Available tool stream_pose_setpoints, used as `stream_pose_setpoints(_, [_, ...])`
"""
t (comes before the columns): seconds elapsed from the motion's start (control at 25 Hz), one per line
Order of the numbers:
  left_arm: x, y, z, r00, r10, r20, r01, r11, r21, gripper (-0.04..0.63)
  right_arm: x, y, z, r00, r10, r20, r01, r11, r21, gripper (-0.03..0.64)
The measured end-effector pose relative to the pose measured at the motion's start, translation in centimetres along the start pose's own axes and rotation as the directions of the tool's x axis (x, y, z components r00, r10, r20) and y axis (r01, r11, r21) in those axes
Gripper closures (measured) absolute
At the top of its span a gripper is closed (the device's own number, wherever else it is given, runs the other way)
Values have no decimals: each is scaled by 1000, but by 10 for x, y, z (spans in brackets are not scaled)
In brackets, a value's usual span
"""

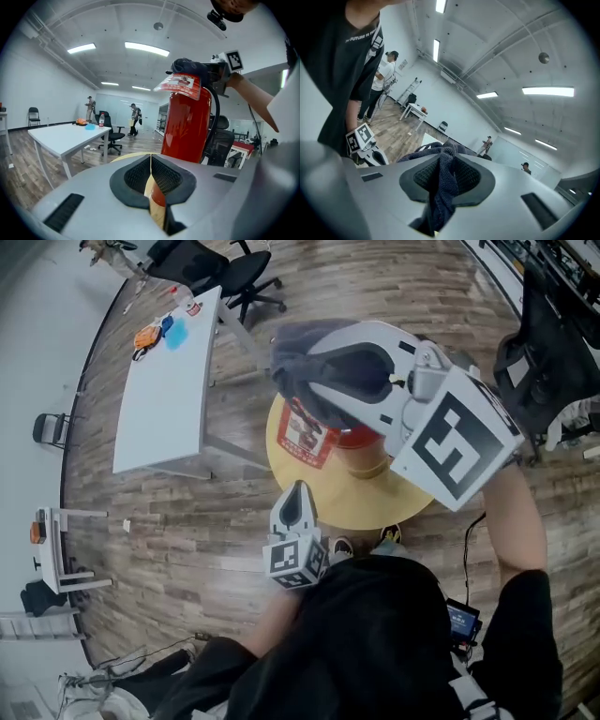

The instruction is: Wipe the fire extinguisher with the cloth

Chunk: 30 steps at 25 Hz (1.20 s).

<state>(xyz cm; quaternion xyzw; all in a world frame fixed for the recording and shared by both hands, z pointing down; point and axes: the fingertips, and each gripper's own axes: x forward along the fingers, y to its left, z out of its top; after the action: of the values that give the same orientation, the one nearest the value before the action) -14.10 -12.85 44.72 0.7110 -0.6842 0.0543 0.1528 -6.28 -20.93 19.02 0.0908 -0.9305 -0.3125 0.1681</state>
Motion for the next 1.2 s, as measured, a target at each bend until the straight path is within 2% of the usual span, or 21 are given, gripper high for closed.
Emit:
stream_pose_setpoints(0.12, [-3, 13, 2, 999, -39, -8, 39, 999, 9, 571, -20, 29, -12, 991, -92, -97, 94, 995, 14, 538])
stream_pose_setpoints(0.24, [-11, 28, 4, 998, -64, -13, 65, 998, 17, 571, -31, 53, -21, 957, -212, -199, 218, 976, 6, 538])
stream_pose_setpoints(0.28, [-13, 33, 5, 997, -72, -13, 72, 997, 17, 571, -33, 64, -23, 949, -223, -225, 237, 971, 35, 538])
stream_pose_setpoints(0.36, [-18, 42, 3, 996, -87, -17, 87, 996, 15, 571, -27, 95, -33, 947, -193, -257, 238, 958, 159, 538])
stream_pose_setpoints(0.4, [-20, 46, 2, 995, -94, -21, 94, 995, 14, 572, -21, 108, -39, 949, -189, -253, 248, 943, 223, 538])
stream_pose_setpoints(0.48, [-25, 53, -1, 994, -109, -27, 110, 994, 16, 571, -14, 116, -41, 937, -283, -204, 335, 892, 303, 538])
stream_pose_setpoints(0.56, [-29, 60, -2, 992, -123, -28, 123, 992, 25, 572, -10, 117, -43, 890, -421, -177, 457, 818, 350, 538])
stream_pose_setpoints(0.6, [-31, 64, -4, 991, -128, -29, 128, 991, 28, 572, -6, 122, -49, 866, -460, -193, 499, 788, 360, 538])
stream_pose_setpoints(0.68, [-36, 70, -9, 991, -131, -34, 132, 991, 27, 571, 11, 142, -72, 837, -480, -262, 547, 752, 368, 538])
stream_pose_setpoints(0.76, [-44, 78, -13, 991, -129, -38, 130, 991, 17, 571, 31, 167, -101, 806, -492, -329, 585, 743, 324, 538])
stream_pose_setpoints(0.84, [-53, 87, -16, 991, -129, -39, 129, 992, 9, 571, 51, 192, -131, 770, -495, -402, 611, 753, 245, 538])
stream_pose_setpoints(1.0, [-63, 107, -23, 992, -121, -43, 120, 993, -14, 572, 82, 232, -181, 733, -405, -546, 579, 793, 190, 538])
stream_pose_setpoints(1.08, [-66, 113, -24, 992, -117, -41, 116, 993, -18, 571, 85, 231, -179, 716, -394, -577, 579, 797, 175, 538])
stream_pose_setpoints(1.12, [-67, 114, -24, 992, -117, -39, 116, 993, -20, 572, 83, 223, -168, 709, -415, -570, 590, 792, 158, 538])
stream_pose_setpoints(1.2, [-70, 115, -23, 992, -121, -35, 120, 992, -21, 571, 72, 188, -121, 694, -524, -495, 646, 756, 105, 538])
